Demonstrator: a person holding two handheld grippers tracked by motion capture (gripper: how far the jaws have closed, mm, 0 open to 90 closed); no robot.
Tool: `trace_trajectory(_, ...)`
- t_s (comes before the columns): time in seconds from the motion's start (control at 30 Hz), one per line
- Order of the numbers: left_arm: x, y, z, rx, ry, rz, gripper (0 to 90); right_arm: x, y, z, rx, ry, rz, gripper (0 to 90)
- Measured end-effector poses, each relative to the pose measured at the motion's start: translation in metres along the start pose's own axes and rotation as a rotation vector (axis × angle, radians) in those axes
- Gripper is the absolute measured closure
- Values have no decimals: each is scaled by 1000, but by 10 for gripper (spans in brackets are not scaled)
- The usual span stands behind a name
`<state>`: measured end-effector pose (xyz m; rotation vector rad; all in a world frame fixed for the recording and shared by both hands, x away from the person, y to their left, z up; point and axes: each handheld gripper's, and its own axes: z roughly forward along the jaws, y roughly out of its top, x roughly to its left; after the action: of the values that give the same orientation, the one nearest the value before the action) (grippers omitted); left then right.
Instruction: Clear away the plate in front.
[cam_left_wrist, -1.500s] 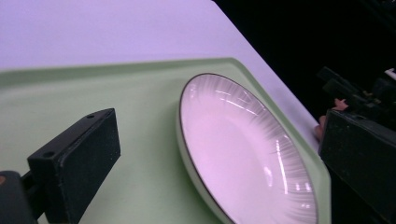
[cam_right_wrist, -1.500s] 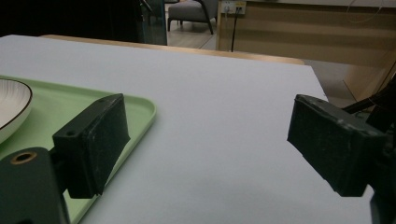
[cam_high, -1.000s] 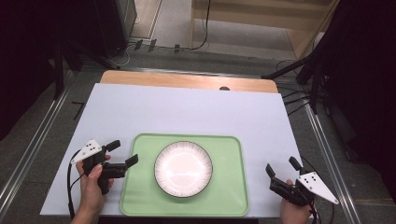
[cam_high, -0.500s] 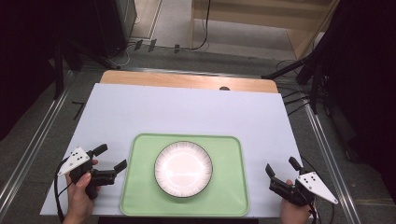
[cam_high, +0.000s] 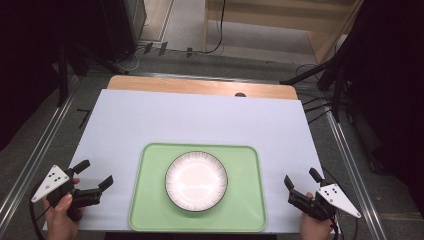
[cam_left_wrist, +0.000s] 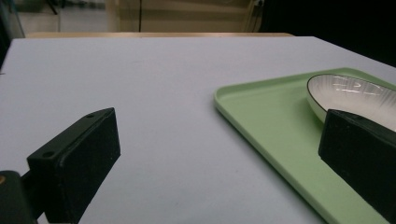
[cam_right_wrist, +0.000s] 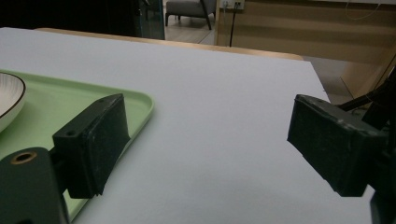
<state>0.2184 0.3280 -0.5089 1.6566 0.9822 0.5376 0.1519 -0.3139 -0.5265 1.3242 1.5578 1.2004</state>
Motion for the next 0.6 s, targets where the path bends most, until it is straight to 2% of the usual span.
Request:
trace_trajectory(0.03,4,-1,-7,-1,10,-4,0,0,0,0,0,-2,-2,129)
trace_trajectory(0.2,13,-5,-20,-12,33,-25,0,-3,0,0,-2,-14,2,129)
trace_trajectory(0.33,19,-7,-28,-10,53,-27,0,-6,0,-1,-4,-25,8,129)
trace_trajectory(0.47,23,-8,-31,-16,71,-36,0,-8,0,-2,-6,-34,18,129)
trace_trajectory(0.6,24,-9,-28,-5,63,-37,0,-9,-1,-2,-5,-35,15,129)
